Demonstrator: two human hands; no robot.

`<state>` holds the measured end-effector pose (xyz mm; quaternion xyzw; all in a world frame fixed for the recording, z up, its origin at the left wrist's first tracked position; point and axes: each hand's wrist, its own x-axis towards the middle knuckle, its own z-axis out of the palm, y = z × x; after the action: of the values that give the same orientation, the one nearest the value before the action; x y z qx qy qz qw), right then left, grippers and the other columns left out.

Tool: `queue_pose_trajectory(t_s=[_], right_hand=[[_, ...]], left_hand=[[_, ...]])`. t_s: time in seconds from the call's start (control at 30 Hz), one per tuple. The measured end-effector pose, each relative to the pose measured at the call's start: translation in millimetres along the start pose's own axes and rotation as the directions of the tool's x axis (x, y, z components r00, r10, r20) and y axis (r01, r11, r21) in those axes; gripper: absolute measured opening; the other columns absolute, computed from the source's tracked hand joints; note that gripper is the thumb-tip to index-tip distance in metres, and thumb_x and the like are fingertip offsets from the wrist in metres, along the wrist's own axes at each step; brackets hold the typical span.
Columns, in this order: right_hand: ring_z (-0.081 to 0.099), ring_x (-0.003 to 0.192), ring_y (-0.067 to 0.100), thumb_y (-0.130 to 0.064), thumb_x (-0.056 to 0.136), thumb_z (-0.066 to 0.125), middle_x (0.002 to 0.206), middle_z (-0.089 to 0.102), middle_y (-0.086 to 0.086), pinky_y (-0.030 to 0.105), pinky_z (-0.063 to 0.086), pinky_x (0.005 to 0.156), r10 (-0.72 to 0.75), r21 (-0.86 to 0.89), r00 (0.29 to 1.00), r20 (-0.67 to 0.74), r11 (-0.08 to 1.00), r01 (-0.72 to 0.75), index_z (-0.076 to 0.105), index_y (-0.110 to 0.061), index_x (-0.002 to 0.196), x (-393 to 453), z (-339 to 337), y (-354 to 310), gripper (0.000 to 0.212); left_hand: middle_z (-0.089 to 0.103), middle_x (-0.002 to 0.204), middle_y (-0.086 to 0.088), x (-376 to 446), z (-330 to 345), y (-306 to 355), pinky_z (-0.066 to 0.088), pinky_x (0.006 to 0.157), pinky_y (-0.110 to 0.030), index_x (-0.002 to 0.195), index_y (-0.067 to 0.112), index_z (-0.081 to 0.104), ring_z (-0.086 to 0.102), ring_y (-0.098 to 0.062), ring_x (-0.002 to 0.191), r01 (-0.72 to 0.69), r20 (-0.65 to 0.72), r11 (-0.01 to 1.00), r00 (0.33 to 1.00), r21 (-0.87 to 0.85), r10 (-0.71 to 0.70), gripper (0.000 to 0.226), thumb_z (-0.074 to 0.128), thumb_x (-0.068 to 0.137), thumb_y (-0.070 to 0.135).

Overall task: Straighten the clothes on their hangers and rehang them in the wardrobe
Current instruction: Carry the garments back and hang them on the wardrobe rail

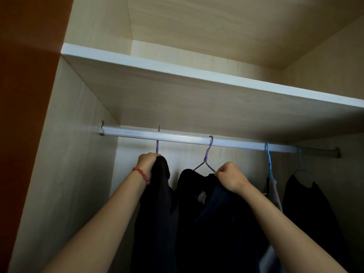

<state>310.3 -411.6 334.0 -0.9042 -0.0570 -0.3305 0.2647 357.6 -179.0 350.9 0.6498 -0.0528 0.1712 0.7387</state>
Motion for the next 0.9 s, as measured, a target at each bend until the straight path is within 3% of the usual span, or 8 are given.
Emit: queue_pose_trajectory(t_s=[0.13,0.23,0.33,0.43,0.57,0.7,0.83,0.9], right_hand=[[0.025,0.062,0.021,-0.005,0.079,0.047,0.057,0.028,0.009,0.031,0.022,0.053,-0.003,0.008,1.0,-0.005,1.0,0.003,0.024,-0.013,0.05,-3,7,8,0.038],[0.027,0.062,0.021,-0.004,0.08,0.047,0.057,0.03,0.01,0.031,0.024,0.053,0.004,0.004,1.0,-0.005,1.0,-0.004,0.026,-0.011,0.05,-2,8,9,0.037],[0.026,0.059,0.022,-0.004,0.081,0.046,0.052,0.027,0.006,0.031,0.021,0.049,-0.003,-0.006,1.0,0.002,1.0,0.003,0.024,-0.011,0.049,-1,9,9,0.039],[0.026,0.061,0.022,-0.004,0.08,0.046,0.052,0.026,0.005,0.031,0.022,0.051,-0.002,-0.011,1.0,0.0,1.0,0.002,0.024,-0.012,0.049,0,8,12,0.038],[0.028,0.059,0.023,-0.005,0.082,0.046,0.052,0.028,0.006,0.031,0.023,0.049,0.005,-0.02,1.0,0.011,1.0,-0.004,0.026,-0.01,0.05,0,8,13,0.038],[0.028,0.053,0.022,-0.006,0.083,0.048,0.051,0.029,0.007,0.03,0.023,0.047,0.011,-0.016,1.0,0.01,1.0,-0.011,0.028,-0.008,0.049,-1,8,13,0.039],[0.032,0.059,0.023,-0.005,0.082,0.048,0.051,0.031,0.006,0.03,0.026,0.047,0.021,-0.003,1.0,0.005,1.0,-0.021,0.029,-0.009,0.049,-4,9,13,0.038],[0.032,0.06,0.023,-0.005,0.082,0.048,0.051,0.031,0.006,0.03,0.026,0.048,0.029,0.002,1.0,-0.003,1.0,-0.029,0.029,-0.009,0.049,-6,8,13,0.038]], left_hand=[[0.056,0.072,-0.012,-2,-1,-11,0.044,0.058,-0.027,0.103,-0.007,0.058,0.054,-0.023,0.063,0.017,0.003,0.999,1.0,-0.034,-0.016,0.025,0.059,0.081,0.004],[0.06,0.078,-0.016,1,2,-9,0.045,0.066,-0.029,0.11,-0.01,0.057,0.055,-0.024,0.066,-0.018,-0.002,1.0,1.0,-0.023,0.018,0.032,0.058,0.082,0.005],[0.063,0.099,-0.025,4,3,-1,0.045,0.079,-0.036,0.11,-0.008,0.057,0.054,-0.027,0.084,-0.036,-0.003,0.999,0.999,0.035,0.036,0.032,0.054,0.084,0.01],[0.056,0.079,-0.016,3,2,6,0.041,0.078,-0.033,0.083,-0.005,0.056,0.053,-0.027,0.072,-0.05,0.011,0.999,0.999,0.023,0.049,0.009,0.051,0.085,0.001],[0.054,0.072,-0.012,0,2,16,0.044,0.074,-0.031,0.087,-0.004,0.057,0.051,-0.023,0.063,-0.07,0.009,0.994,0.997,-0.078,0.071,0.007,0.055,0.083,0.002],[0.053,0.067,-0.01,-16,5,12,0.043,0.056,-0.027,0.07,0.001,0.055,0.051,-0.02,0.059,-0.076,0.02,0.991,0.997,-0.107,0.078,0.013,0.057,0.083,0.002],[0.056,0.068,-0.011,-25,3,-9,0.047,0.062,-0.029,0.083,-0.003,0.061,0.054,-0.021,0.061,-0.091,-0.018,0.988,0.996,-0.123,0.089,0.007,0.061,0.081,0.004],[0.058,0.071,-0.012,-25,0,-16,0.05,0.072,-0.033,0.079,-0.002,0.062,0.056,-0.023,0.064,-0.085,-0.026,0.989,0.996,-0.117,0.083,0.007,0.063,0.081,0.005]])
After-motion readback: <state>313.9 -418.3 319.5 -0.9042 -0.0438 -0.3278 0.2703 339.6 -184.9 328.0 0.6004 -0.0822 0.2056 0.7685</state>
